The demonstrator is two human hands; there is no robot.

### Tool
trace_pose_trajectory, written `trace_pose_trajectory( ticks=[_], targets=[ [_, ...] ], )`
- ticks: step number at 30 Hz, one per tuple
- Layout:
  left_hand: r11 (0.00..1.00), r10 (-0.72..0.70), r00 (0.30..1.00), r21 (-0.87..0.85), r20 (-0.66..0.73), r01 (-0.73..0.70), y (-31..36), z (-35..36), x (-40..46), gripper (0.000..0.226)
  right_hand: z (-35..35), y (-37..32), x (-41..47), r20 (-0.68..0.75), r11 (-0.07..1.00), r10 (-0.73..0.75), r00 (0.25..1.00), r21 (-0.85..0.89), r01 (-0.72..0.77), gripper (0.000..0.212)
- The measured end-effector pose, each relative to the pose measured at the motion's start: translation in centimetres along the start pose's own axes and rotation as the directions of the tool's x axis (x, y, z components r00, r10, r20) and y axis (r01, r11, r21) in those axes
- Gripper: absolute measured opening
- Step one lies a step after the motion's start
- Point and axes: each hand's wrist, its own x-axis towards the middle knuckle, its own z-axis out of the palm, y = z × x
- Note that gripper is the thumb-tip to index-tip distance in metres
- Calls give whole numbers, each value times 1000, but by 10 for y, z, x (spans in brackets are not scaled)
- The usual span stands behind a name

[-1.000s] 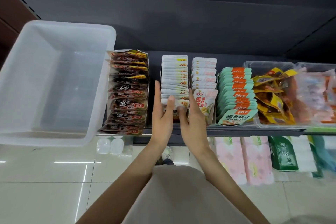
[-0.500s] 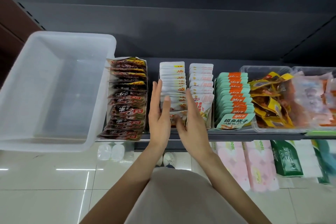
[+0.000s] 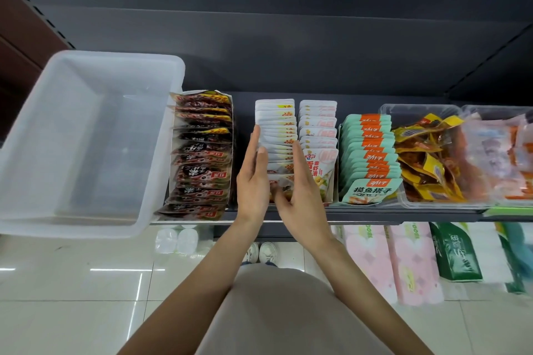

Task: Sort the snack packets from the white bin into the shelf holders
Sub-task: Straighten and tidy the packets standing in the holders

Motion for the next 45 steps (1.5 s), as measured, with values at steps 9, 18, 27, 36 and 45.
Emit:
trace_pose_trajectory(
  ticks=[9, 18, 27, 36, 45],
  targets=[
    [996, 23, 998, 84, 60, -28, 2, -5, 0, 43, -15, -3, -3, 26, 995, -39, 999, 93, 37, 74],
    [797, 379, 917, 460, 122, -391, 78, -65, -24, 37, -60, -32, 25, -19, 959, -280, 960, 41, 281, 37],
    [343, 570, 770, 768, 288, -541, 74, -177, 55, 27, 2, -92, 115, 347, 726, -476, 808, -363, 583, 80],
    [20, 419, 635, 693, 648, -721, 49, -191, 106, 48, 38, -96, 124, 341, 540, -391, 855, -668, 513, 82],
    [-49, 548, 468, 586, 693, -809, 44, -190, 135, 26, 50, -100, 118, 247, 594, -349, 904, -688, 418, 47]
  ],
)
